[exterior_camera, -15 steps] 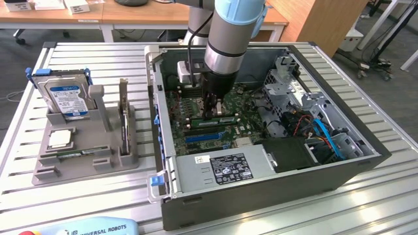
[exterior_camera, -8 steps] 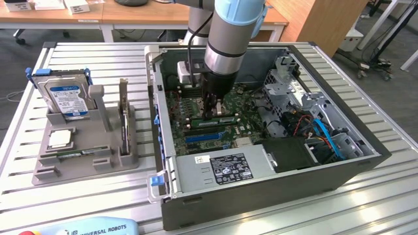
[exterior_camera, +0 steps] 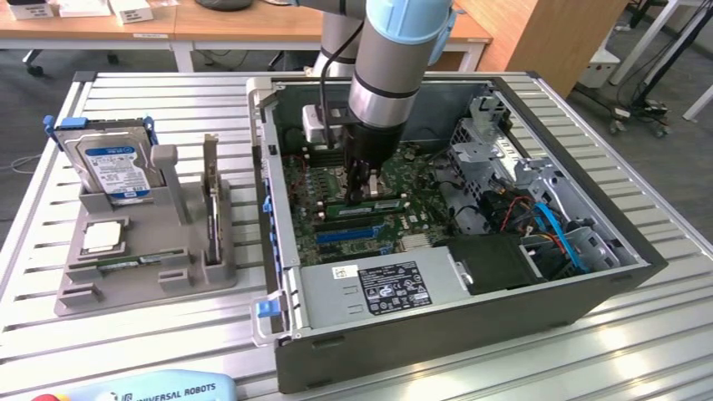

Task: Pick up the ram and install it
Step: 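Press down the ram until it locks into place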

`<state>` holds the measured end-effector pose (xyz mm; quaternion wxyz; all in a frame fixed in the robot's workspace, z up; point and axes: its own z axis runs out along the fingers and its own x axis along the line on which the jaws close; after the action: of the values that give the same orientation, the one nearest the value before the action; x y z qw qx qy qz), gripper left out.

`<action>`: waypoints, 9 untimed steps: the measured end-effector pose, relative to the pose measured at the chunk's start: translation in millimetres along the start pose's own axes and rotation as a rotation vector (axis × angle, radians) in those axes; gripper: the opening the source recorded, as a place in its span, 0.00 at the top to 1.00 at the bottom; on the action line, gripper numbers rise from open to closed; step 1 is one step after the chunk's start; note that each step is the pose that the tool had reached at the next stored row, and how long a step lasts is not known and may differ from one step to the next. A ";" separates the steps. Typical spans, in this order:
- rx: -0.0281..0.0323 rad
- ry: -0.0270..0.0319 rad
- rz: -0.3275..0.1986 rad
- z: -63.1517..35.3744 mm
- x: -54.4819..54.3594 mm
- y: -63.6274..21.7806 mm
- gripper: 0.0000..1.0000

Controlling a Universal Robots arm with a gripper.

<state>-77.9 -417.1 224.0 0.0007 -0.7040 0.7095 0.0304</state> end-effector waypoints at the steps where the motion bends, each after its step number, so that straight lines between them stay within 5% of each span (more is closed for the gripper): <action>1: 0.0000 0.0001 0.000 0.0 0.0 0.0 0.90; 9: -0.0001 0.0001 0.000 0.5 0.0 0.0 0.90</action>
<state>-77.9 -417.1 223.5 0.0006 -0.7040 0.7095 0.0304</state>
